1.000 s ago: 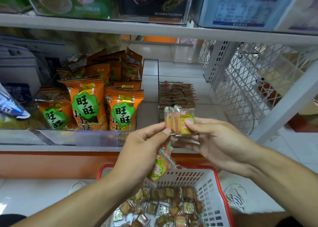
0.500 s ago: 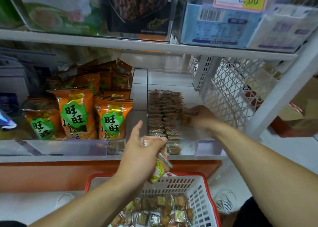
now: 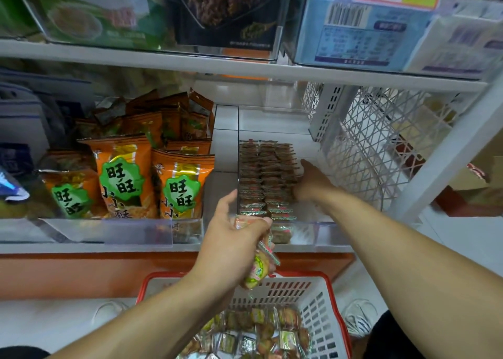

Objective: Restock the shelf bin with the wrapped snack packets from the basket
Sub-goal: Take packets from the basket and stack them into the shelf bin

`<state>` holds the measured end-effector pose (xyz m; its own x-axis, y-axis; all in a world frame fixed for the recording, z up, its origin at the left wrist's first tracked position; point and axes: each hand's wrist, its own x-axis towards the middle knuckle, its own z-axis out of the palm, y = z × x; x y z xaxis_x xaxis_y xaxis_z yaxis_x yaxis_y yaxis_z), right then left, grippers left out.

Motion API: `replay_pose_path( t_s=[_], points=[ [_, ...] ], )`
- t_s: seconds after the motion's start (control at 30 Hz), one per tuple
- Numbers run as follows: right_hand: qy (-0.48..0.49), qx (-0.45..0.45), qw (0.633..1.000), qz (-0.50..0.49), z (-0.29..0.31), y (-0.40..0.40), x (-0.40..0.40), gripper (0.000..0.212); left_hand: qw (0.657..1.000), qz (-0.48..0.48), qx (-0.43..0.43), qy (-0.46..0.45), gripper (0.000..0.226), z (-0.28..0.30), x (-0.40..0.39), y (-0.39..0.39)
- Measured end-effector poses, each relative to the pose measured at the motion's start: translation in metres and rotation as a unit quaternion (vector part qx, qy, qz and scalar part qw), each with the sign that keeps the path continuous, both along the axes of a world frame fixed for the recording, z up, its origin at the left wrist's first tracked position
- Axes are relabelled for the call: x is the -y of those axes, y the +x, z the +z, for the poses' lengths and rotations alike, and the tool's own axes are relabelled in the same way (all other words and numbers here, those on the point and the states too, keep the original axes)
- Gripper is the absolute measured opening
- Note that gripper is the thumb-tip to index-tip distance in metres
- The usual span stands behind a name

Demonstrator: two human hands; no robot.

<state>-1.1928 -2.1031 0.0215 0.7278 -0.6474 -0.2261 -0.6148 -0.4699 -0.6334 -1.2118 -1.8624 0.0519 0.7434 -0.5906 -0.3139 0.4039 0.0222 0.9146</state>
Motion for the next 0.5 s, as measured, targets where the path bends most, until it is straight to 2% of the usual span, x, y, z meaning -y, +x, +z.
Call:
replay_pose_path(
  t_s=[0.03, 0.07, 0.17, 0.23, 0.27, 0.33, 0.37, 0.4, 0.47, 0.5],
  points=[
    [0.001, 0.012, 1.000, 0.009, 0.000, -0.001, -0.001, 0.065, 1.000, -0.001, -0.004, -0.001, 0.066, 0.000, 0.000, 0.001],
    [0.005, 0.016, 1.000, 0.015, 0.001, -0.002, -0.002, 0.065, 1.000, -0.001, -0.010, -0.002, 0.067, 0.000, -0.001, 0.001],
    [0.016, -0.020, 1.000, 0.011, 0.008, -0.007, -0.001, 0.088, 0.999, 0.032, -0.038, -0.016, 0.061, 0.003, -0.002, 0.001],
    [-0.035, -0.004, 0.999, 0.006, 0.022, -0.010, -0.005, 0.089, 0.995, 0.076, -0.056, -0.037, 0.045, 0.005, -0.004, 0.002],
    [-0.071, 0.041, 0.997, 0.003, 0.030, -0.013, -0.010, 0.081, 0.992, 0.099, -0.066, -0.047, 0.034, 0.006, -0.005, 0.002],
    [-0.098, 0.182, 0.978, 0.021, 0.048, -0.023, -0.033, 0.044, 0.985, 0.139, -0.078, -0.061, 0.020, 0.010, -0.006, 0.004],
    [-0.057, 0.238, 0.969, 0.043, 0.056, -0.030, -0.049, 0.025, 0.983, 0.156, -0.078, -0.065, 0.018, 0.012, -0.007, 0.005],
    [-0.002, 0.266, 0.961, 0.080, 0.062, -0.040, -0.067, 0.024, 0.980, 0.170, -0.076, -0.068, 0.019, 0.015, -0.007, 0.007],
    [0.067, 0.249, 0.951, 0.173, 0.064, -0.062, -0.098, 0.040, 0.977, 0.190, -0.071, -0.067, 0.021, 0.019, -0.007, 0.010],
    [0.054, 0.228, 0.949, 0.211, 0.063, -0.072, -0.110, 0.047, 0.976, 0.197, -0.073, -0.062, 0.022, 0.021, -0.007, 0.011]
  ],
)
